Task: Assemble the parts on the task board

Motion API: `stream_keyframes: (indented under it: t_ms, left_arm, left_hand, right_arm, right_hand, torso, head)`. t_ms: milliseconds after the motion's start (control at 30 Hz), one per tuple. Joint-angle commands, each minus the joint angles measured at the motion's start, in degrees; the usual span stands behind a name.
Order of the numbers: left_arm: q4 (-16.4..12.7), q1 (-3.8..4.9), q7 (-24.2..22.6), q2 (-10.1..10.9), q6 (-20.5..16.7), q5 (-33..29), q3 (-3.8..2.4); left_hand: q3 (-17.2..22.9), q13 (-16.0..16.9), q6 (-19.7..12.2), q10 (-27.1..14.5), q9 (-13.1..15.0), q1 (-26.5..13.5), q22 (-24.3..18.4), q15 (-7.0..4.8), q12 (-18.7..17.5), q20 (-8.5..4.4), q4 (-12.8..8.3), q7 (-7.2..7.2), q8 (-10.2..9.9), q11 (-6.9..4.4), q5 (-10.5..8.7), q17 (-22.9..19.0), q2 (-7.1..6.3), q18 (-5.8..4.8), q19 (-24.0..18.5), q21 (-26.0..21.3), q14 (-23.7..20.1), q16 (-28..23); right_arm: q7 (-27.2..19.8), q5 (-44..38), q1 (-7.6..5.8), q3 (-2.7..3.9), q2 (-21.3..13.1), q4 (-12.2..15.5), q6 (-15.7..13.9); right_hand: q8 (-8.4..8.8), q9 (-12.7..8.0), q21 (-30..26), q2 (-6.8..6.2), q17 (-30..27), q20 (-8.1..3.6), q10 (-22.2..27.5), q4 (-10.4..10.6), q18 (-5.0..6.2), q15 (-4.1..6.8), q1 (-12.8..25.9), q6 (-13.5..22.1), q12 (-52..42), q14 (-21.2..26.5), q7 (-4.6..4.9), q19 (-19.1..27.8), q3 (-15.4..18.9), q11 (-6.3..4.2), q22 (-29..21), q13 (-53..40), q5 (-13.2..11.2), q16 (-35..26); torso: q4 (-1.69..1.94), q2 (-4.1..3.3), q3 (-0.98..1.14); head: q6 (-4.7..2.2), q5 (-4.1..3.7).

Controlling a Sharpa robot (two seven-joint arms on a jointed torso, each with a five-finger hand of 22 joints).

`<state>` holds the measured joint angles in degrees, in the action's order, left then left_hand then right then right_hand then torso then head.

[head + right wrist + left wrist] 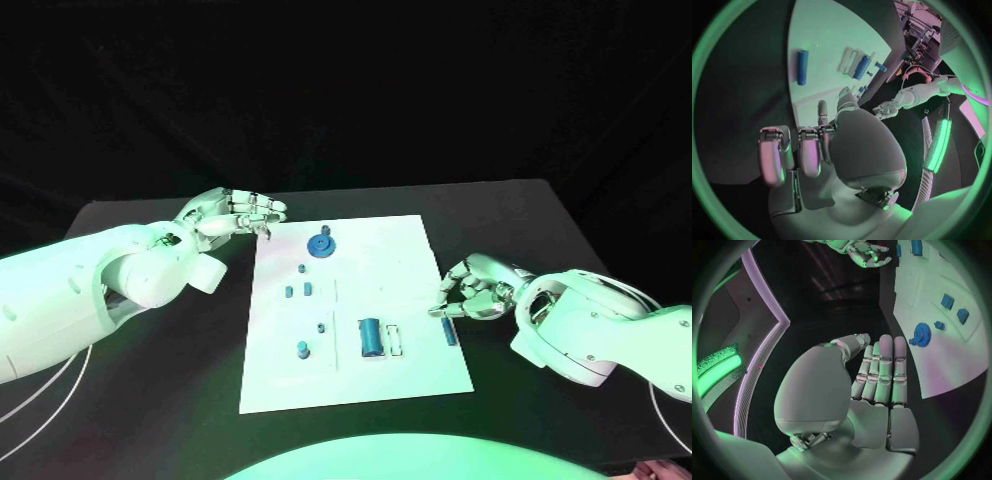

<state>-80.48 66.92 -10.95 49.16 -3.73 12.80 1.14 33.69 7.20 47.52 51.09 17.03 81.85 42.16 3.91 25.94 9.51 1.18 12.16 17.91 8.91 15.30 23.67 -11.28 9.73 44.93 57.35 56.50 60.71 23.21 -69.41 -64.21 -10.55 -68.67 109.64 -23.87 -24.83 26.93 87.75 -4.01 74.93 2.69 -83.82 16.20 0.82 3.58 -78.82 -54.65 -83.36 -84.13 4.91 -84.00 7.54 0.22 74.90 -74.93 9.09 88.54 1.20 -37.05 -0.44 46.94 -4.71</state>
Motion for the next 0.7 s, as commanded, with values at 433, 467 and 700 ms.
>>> stream_keyframes:
  t_ms: [433,467,700]
  left_arm:
    - [0.0,-0.01,-0.9,-0.4,0.8,-0.6,0.04]
    - [-0.1,-0.01,-0.9,-0.4,0.8,-0.6,0.04]
    - [-0.2,-0.01,-0.8,-0.2,0.7,-0.6,0.05]
  left_hand:
    - [-0.2,-0.1,-0.2,-0.4,0.1,-0.6,-0.1,0.35,0.4,0.16,0.2,0.54,0.0,-0.06,0.34,-0.1,-0.03,0.85,-0.3,-0.4,0.2,-0.3]
    - [-0.1,-0.1,-0.2,-0.5,0.1,-0.6,-0.1,0.35,0.4,0.16,0.2,0.54,0.0,-0.07,0.34,-0.1,-0.01,0.86,-0.3,-0.4,0.2,-0.3]
    - [-0.1,-0.1,-0.2,-0.5,0.1,-0.6,-0.1,0.35,0.4,0.16,0.2,0.54,0.0,-0.07,0.34,-0.1,-0.01,0.86,-0.3,-0.4,0.2,-0.3]
  right_arm:
    - [2.3,-7.5,1.33,-0.48,-2.4,-0.1,5.4]
    - [2.4,-7.6,1.62,-0.50,-2.3,-0.2,5.3]
    - [2.9,-7.9,3.09,-0.56,-0.9,-1.0,5.3]
  right_hand:
    - [0.16,-0.1,0.6,-0.41,11.8,0.12,-2.9,0.6,-0.48,-0.23,0.8,-1.9,0.2,-5.2,-0.23,-5.5,-0.9,0.12,14.7,-10.8,-1.2,0.3]
    - [0.16,-0.1,0.7,-0.46,11.9,0.10,-2.9,0.6,-0.49,-0.21,1.1,-2.0,0.2,-5.2,-0.26,-5.5,-0.9,0.10,14.7,-10.8,-1.3,0.3]
    - [0.23,-0.1,0.6,-0.61,11.8,0.07,-2.9,0.6,-0.47,-0.17,1.6,-2.1,0.2,-5.2,-0.30,-5.5,-1.1,0.07,14.6,-10.8,-1.3,0.3]
  torso:
    - [0.18,-0.08,-0.07]
    - [0.20,-0.09,-0.07]
    - [0.23,-0.09,-0.04]
  head:
    - [0.07,-0.95]
    - [0.07,-0.95]
    - [0.24,-0.72]
